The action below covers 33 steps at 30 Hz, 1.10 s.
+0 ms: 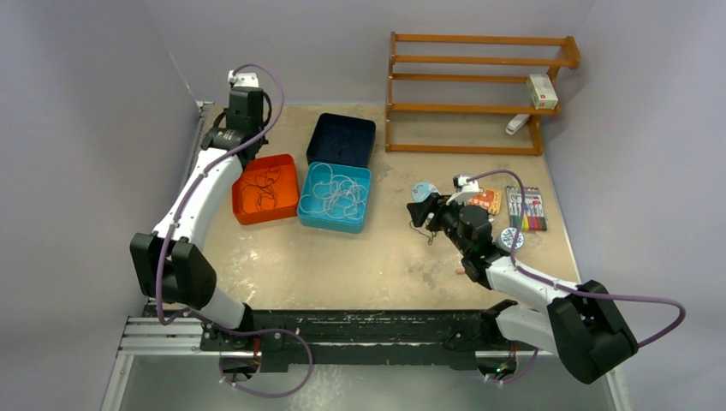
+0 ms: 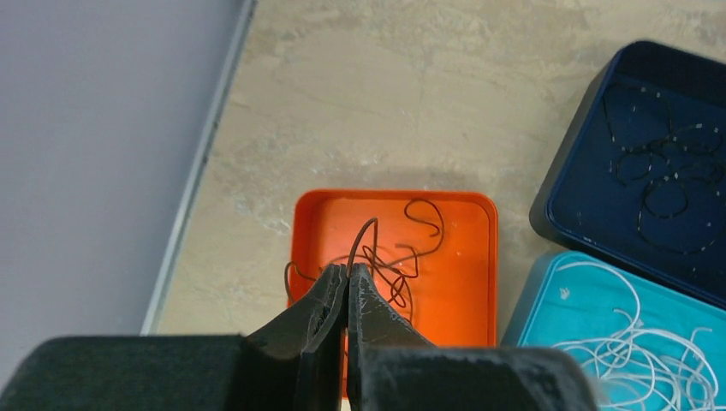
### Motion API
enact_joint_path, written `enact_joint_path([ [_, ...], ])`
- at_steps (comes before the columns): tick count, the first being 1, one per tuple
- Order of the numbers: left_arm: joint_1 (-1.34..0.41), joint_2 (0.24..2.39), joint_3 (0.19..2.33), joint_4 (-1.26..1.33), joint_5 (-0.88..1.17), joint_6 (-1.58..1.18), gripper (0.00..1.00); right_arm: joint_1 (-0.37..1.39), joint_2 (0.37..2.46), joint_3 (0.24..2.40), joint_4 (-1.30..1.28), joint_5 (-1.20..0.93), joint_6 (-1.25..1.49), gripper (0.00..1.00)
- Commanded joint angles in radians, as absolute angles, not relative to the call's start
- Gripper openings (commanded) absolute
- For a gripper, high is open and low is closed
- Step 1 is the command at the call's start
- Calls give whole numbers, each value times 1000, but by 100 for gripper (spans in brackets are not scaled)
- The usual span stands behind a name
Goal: Untangle the cables
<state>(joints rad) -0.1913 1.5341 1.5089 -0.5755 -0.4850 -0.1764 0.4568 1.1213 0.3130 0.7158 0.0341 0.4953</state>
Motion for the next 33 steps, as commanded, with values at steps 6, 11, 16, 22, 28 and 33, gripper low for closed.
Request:
enact_joint_path([
  [6,-183,1570,1402,-469,-412,-288,0,452,1120,331,777,28,480,69],
  [11,-183,1618,1357,-429,-383,-330,0,452,1128,331,787,23,480,70],
  [16,-183,1679,1349,-409,-346,-357,0,452,1127,327,793,25,479,70],
  [22,-184,1758,1325,-370,-327,-388,0,452,1131,325,799,23,476,70],
  [28,-184,1828,1276,-304,-286,-429,0,451,1138,340,788,22,457,70],
  [33,-186,1872,1263,-290,-278,-436,0,452,1142,352,782,23,445,70],
])
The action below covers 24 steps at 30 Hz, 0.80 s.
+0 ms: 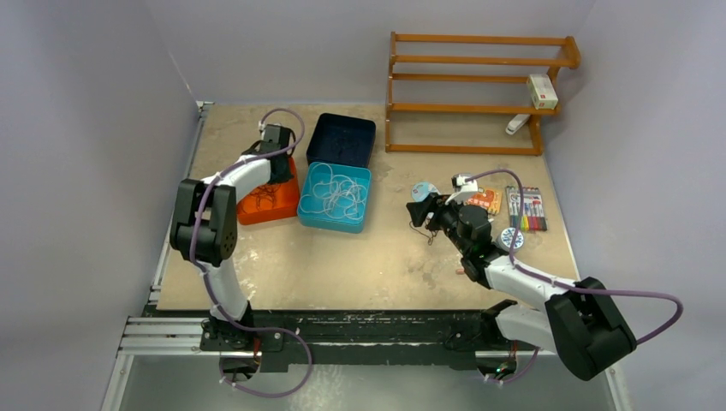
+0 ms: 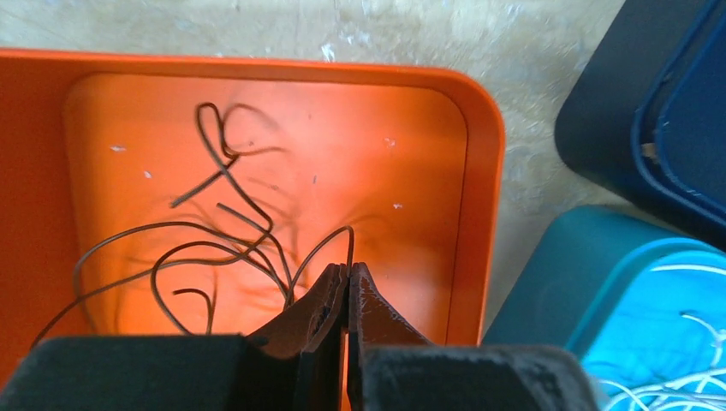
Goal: Untangle the cables
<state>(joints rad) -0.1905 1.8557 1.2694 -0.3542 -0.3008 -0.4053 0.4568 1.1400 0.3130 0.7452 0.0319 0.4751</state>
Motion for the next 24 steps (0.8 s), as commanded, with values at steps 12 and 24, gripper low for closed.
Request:
enact_joint_path([
  [12,-202,1772,1279,-316,-313,-425,29,452,1154,362,778,15,451,70],
  [24,-204,1701,1317,-365,-322,-407,40,452,1140,370,762,28,456,70],
])
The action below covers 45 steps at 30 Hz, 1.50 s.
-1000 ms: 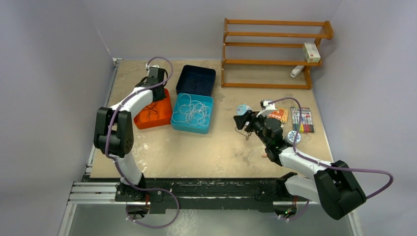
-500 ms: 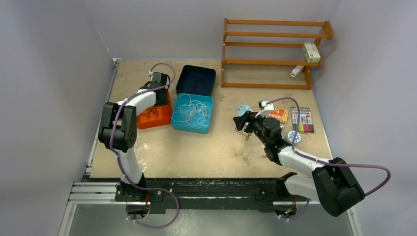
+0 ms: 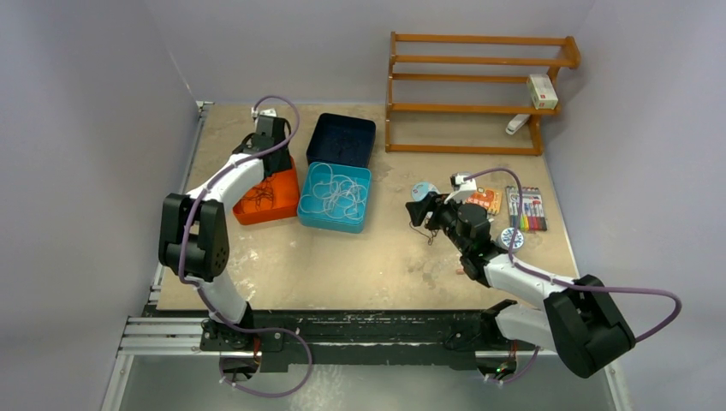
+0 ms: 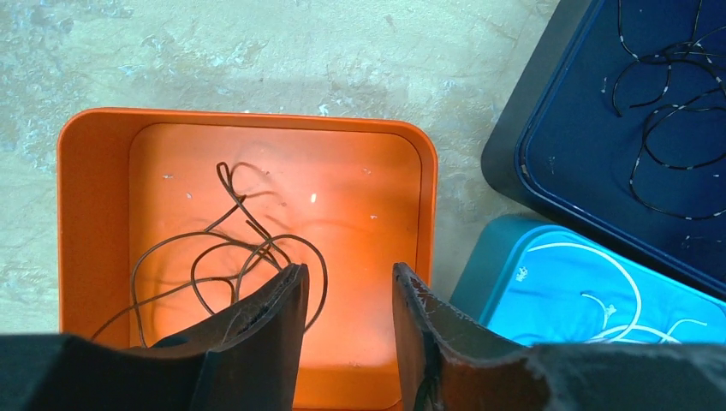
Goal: Untangle the cables
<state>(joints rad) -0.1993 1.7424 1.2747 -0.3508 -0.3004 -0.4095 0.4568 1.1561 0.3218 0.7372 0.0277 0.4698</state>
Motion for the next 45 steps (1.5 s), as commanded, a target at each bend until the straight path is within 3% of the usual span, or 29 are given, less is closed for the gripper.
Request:
enact_joint_path([
  [1,-204,1702,1319,-370,-325,-405,41,452,1141,370,762,27,457,70],
  [3,-204,1707,1332,-388,-327,-394,44,452,1143,371,763,25,457,70],
  [6,-205,1723,1371,-446,-353,-367,56,451,1142,373,760,25,457,70],
  [11,-207,1688,1390,-469,-385,-346,59,452,1144,371,760,29,457,70],
  [24,-210,1543,1292,-594,-570,-395,59,451,1174,382,752,33,469,70],
  [45,-209,1667,1103,-358,-434,-482,57,451,1199,413,744,2,446,70],
])
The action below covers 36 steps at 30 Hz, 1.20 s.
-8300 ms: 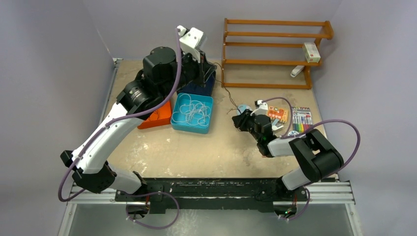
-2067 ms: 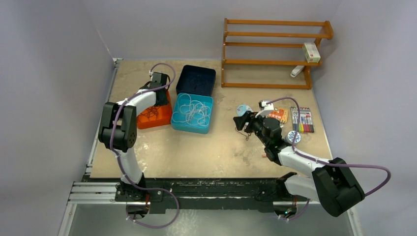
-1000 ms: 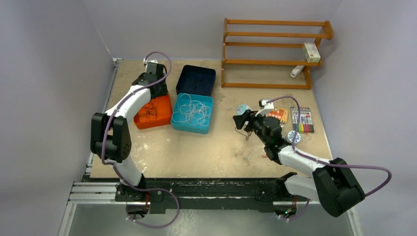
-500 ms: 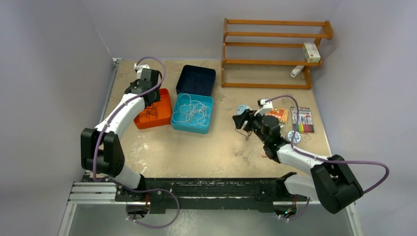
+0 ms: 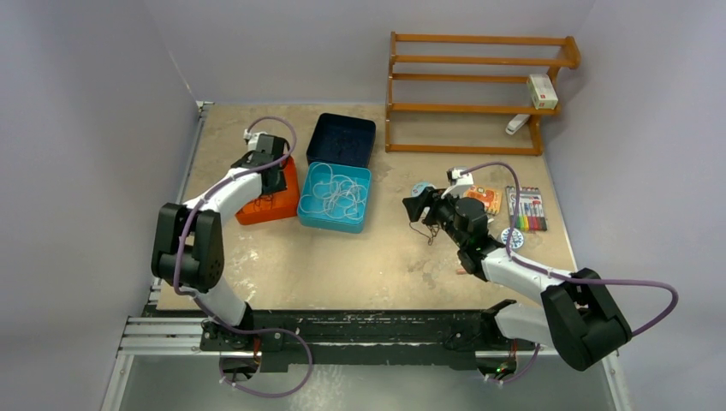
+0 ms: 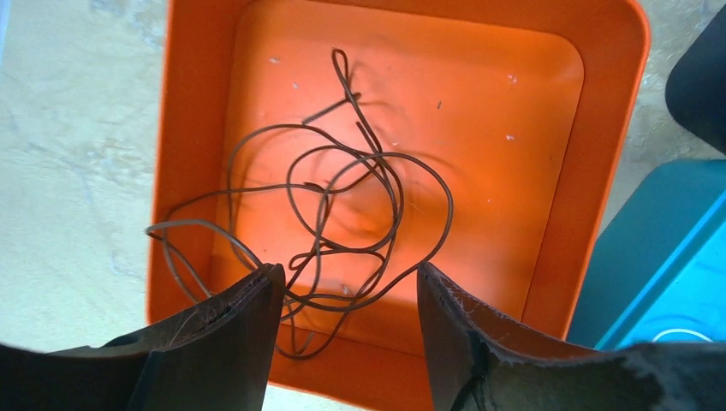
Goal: Untangle the cables
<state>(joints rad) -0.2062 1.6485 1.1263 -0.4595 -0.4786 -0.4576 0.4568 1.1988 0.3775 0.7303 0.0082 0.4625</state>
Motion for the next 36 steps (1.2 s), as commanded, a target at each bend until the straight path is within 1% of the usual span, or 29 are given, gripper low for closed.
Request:
enact_joint_path([
  [1,-210,1676,1099,-338,-420,-484,56,452,1200,413,745,0,448,70],
  [5,-210,1699,1085,-261,-356,-487,51,451,1203,416,744,0,448,70],
  [9,-209,1712,1079,-190,-298,-485,49,452,1199,419,737,-1,444,70],
  [13,-210,1692,1062,-121,-266,-486,49,452,1195,419,730,0,442,70],
  [16,-209,1672,1060,-128,-291,-487,48,451,1191,417,729,3,442,70],
  [18,-209,1653,1060,-155,-334,-493,50,451,1188,416,728,7,442,70],
  [22,-210,1604,1061,-212,-388,-503,55,452,1179,417,726,15,442,70],
  [28,-209,1529,1094,-301,-342,-510,61,452,1171,424,714,36,439,70],
  [33,-210,1478,1133,-395,-330,-509,61,452,1183,435,709,32,440,70],
  [36,-209,1427,1126,-393,-297,-502,61,451,1180,439,697,44,444,70],
])
